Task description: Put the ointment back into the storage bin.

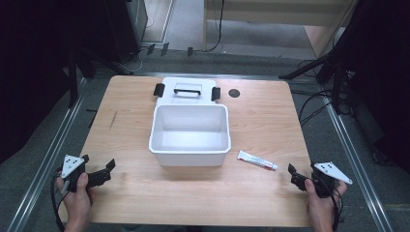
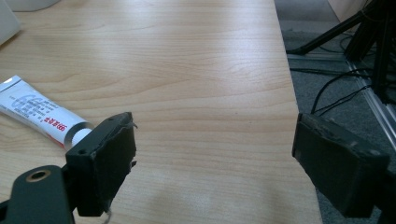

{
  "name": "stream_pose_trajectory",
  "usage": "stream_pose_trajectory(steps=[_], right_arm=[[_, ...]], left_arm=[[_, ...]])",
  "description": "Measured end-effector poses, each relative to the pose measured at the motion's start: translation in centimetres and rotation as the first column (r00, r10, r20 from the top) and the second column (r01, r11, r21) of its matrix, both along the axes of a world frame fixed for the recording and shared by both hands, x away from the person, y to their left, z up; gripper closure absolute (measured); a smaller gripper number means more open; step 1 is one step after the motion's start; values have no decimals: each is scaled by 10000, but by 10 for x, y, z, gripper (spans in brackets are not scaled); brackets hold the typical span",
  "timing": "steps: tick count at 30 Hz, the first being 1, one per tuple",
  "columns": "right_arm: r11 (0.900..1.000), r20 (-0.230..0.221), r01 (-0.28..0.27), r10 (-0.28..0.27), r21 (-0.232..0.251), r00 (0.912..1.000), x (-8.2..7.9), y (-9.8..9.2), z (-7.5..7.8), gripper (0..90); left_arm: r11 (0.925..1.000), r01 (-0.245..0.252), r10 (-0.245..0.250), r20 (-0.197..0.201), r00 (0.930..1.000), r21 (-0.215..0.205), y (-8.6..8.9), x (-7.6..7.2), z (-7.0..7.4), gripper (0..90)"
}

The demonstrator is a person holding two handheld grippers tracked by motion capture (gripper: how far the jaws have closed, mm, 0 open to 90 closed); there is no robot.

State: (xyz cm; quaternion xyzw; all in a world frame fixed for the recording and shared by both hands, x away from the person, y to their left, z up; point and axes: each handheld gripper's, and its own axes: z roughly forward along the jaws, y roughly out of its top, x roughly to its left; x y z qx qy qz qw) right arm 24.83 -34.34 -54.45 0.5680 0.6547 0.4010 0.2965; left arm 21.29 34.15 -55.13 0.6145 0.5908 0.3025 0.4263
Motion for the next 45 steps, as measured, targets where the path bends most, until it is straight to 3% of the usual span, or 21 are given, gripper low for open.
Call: stream_pose_trajectory(steps=[9,13,15,17,21,25,28,31,34,35,36,37,40,42,43,44,45], right_arm=[[9991,-532,-430,431,24,9977,3,-2,4,146],[9947,-776,-992,969,-254,9923,2,1,15,154],[9868,-1038,-1590,1551,-308,9824,3,3,20,174],[9740,-1478,-2222,2136,-440,9657,7,4,24,177],[9582,-1704,-2691,2505,-968,9530,10,6,35,186],[9462,-2071,-3054,2792,-1067,9376,13,9,47,187],[9312,-2599,-3375,2948,-1379,9195,19,15,50,186],[9062,-3360,-3867,3153,-1712,8875,27,24,54,186],[8741,-3858,-4382,3380,-2094,8585,34,32,58,186],[8741,-3858,-4382,3380,-2094,8585,34,32,58,186],[8652,-3993,-4525,3446,-2161,8496,36,34,59,185],[8551,-4338,-4674,3418,-2244,8337,40,39,62,184],[8376,-4776,-4941,3439,-2332,8085,46,47,65,185],[8194,-5089,-5211,3516,-2386,7858,50,52,67,183],[8194,-5089,-5211,3516,-2386,7858,50,52,67,183],[8027,-5315,-5421,3549,-2485,7691,55,56,69,187],[7931,-5434,-5554,3599,-2500,7584,57,57,70,189]], left_arm=[[9995,294,-293,-38,9996,73,-2,0,0,0],[9995,286,-285,-49,9996,110,-2,0,0,0],[9995,260,-260,-46,9997,153,-3,0,0,0],[9994,272,-270,-86,9996,223,-4,1,0,0],[9987,314,-310,-86,9995,409,-6,1,0,0],[9983,417,-412,-132,9991,402,-6,1,0,0],[9978,403,-394,-185,9991,527,-7,2,0,0],[9978,374,-365,-170,9992,554,-8,2,0,0],[9975,420,-411,-168,9990,568,-8,1,0,0],[9975,420,-411,-168,9990,568,-8,1,0,0],[9976,422,-413,-169,9990,556,-8,1,0,0],[9977,424,-416,-162,9990,536,-8,1,0,0],[9973,438,-428,-195,9989,581,-8,1,0,0],[9970,437,-423,-236,9988,637,-9,1,0,0],[9970,437,-423,-236,9988,637,-9,1,0,0],[9969,414,-402,-190,9990,671,-10,1,0,0],[9968,422,-410,-194,9990,681,-10,1,0,0]])
